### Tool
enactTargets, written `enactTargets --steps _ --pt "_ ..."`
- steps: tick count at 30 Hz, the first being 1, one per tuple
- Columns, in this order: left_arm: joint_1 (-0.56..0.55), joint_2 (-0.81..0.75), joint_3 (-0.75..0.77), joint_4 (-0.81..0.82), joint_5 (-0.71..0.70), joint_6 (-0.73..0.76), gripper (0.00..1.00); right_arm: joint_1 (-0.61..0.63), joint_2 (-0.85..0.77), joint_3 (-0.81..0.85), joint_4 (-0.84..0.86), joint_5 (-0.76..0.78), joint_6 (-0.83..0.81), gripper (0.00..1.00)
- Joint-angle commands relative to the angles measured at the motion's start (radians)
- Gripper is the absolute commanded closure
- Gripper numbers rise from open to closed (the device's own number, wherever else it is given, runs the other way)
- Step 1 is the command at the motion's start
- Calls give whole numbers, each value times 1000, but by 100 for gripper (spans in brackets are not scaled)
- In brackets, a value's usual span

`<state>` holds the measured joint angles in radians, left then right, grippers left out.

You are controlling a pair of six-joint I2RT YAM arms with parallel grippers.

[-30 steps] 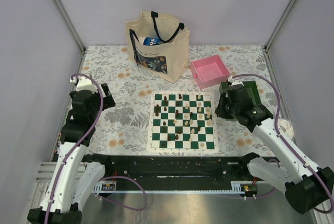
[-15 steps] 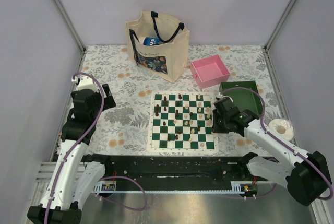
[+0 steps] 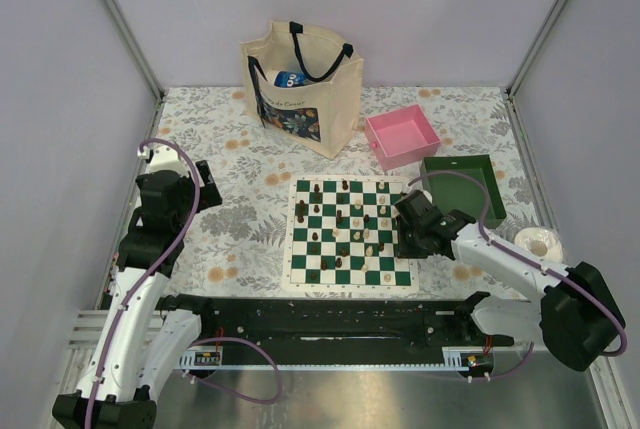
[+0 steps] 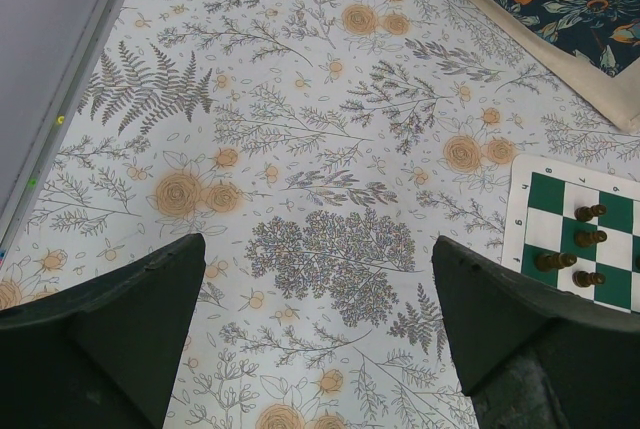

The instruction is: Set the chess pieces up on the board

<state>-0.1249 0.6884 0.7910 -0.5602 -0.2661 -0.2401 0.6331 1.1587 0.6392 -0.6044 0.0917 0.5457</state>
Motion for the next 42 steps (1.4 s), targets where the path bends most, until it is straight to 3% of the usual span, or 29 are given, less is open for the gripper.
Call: enactTargets --steps 1,11,21,24,36,42 --pt "5 -6 17 17 1 -2 1 31 13 4 16 49 26 83" --pt "7 -7 19 19 2 -1 1 59 -16 1 -34 66 39 83" --pt "7 -6 19 19 4 -2 1 60 27 -1 -21 83 40 73" --pt "7 -4 19 19 2 -2 1 59 19 2 -24 86 39 65" --pt "7 -7 16 19 2 -2 1 60 4 8 -24 75 31 60" --pt "7 -7 16 20 4 -2 1 60 -108 -2 5 45 57 56"
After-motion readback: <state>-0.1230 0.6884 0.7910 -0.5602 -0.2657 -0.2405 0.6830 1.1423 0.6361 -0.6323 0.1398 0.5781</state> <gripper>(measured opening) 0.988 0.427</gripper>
